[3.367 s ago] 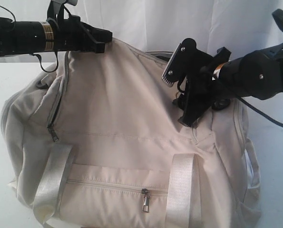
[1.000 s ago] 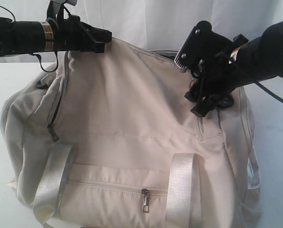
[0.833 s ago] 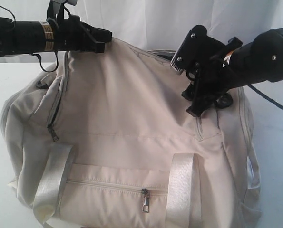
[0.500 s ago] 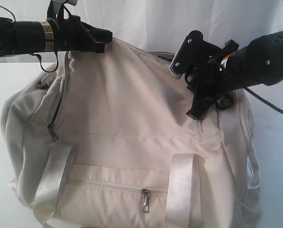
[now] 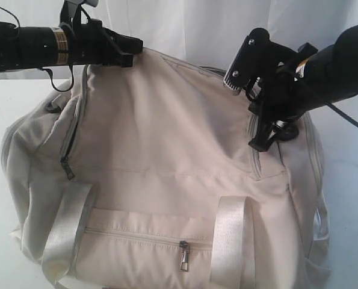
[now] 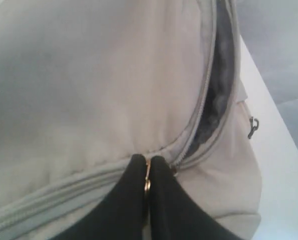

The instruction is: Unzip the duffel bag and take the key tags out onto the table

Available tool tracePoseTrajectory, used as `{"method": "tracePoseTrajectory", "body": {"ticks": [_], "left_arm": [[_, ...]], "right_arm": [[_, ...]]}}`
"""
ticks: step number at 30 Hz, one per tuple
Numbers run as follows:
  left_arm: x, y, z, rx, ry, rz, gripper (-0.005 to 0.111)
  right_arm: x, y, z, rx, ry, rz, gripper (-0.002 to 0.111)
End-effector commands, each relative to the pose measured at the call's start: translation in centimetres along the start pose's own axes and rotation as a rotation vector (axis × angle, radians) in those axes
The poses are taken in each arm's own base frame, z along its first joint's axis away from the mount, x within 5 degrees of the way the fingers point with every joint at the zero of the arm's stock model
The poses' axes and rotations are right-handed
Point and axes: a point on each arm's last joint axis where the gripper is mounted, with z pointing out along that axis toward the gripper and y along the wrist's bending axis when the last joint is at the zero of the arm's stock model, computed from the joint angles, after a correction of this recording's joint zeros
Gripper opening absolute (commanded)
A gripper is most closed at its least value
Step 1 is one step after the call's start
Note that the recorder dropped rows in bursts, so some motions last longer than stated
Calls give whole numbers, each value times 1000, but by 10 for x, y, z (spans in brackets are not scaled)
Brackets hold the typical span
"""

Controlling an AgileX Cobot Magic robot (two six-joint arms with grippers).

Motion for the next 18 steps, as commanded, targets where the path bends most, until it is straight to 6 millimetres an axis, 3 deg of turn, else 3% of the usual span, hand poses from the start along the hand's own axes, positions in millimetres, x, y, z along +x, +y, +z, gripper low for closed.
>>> {"method": "tracePoseTrajectory", "body": {"ticks": [1, 11, 18], "left_arm": [[-9, 2, -4, -28, -17, 8, 0], [-9, 2, -4, -28, -17, 8, 0], [-9, 2, -4, -29, -18, 6, 0]], "right_arm": [[6, 0, -14, -27, 52, 1, 0], [10, 5, -25, -90, 101, 28, 0], [9, 19, -28, -244, 102, 49, 0]]}}
